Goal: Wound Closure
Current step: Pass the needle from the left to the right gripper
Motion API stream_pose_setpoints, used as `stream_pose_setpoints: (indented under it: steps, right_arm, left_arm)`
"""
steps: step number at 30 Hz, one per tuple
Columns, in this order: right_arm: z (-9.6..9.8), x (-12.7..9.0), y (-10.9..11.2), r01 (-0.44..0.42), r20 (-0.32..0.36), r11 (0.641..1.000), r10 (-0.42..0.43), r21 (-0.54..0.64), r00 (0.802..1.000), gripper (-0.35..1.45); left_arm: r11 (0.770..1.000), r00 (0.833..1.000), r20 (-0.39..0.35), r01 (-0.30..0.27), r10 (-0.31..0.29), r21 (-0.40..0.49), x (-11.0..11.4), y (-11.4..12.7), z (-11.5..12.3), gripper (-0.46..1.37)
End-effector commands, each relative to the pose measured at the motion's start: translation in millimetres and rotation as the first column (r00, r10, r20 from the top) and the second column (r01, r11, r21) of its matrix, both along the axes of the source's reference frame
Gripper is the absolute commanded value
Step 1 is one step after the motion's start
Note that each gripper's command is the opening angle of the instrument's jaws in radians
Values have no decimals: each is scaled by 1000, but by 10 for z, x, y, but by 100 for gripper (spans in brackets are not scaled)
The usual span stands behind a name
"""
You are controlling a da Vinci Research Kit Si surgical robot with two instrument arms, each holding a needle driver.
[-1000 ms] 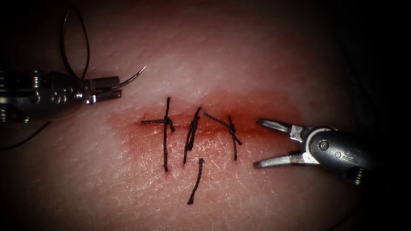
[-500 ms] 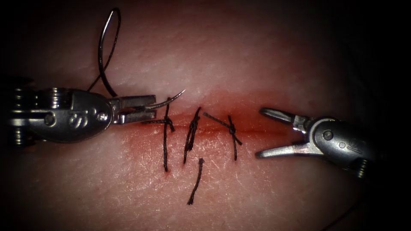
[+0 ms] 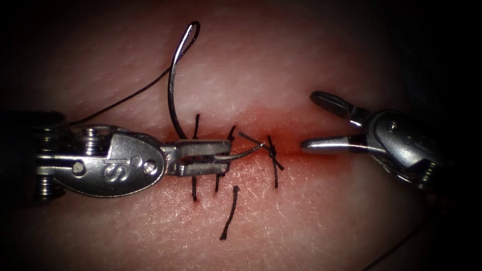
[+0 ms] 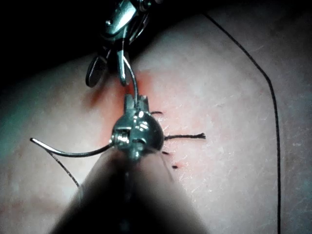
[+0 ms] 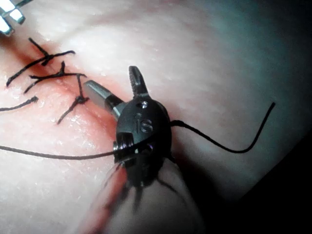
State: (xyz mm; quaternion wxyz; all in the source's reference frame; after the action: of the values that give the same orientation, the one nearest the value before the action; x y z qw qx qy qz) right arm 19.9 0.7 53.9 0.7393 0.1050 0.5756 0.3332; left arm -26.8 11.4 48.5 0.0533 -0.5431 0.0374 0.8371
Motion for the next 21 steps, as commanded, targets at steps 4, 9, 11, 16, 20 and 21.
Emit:
stream_pose_setpoints:
  steps: [4, 9, 11, 16, 20, 21]
  right_arm:
    - [-1, 6, -1, 5, -53, 996, 0, 90, 999, 71]
    - [-2, 15, 2, 15, -126, 983, 8, 183, 992, 65]
    - [-5, 25, 3, 9, -202, 978, 34, 210, 979, 63]
    - [-14, 38, 5, 30, -256, 972, 31, 232, 966, 63]
    - [-18, 43, 7, 34, -271, 971, 33, 238, 962, 63]
    - [-20, 45, 8, 37, -279, 970, 32, 239, 960, 63]
  left_arm:
    - [999, 998, 47, -39, 39, -13, -6, -2, -5, -35]
    - [997, 994, 79, -66, 68, -29, -19, -6, -6, -35]
    - [996, 992, 91, -80, 82, -36, -25, -10, -3, -35]
    - [993, 989, 98, -106, 112, -58, -28, -15, -1, -35]
    - [992, 988, 101, -112, 118, -65, -27, -16, 0, -35]
    - [992, 988, 101, -112, 119, -65, -27, -16, 0, -35]
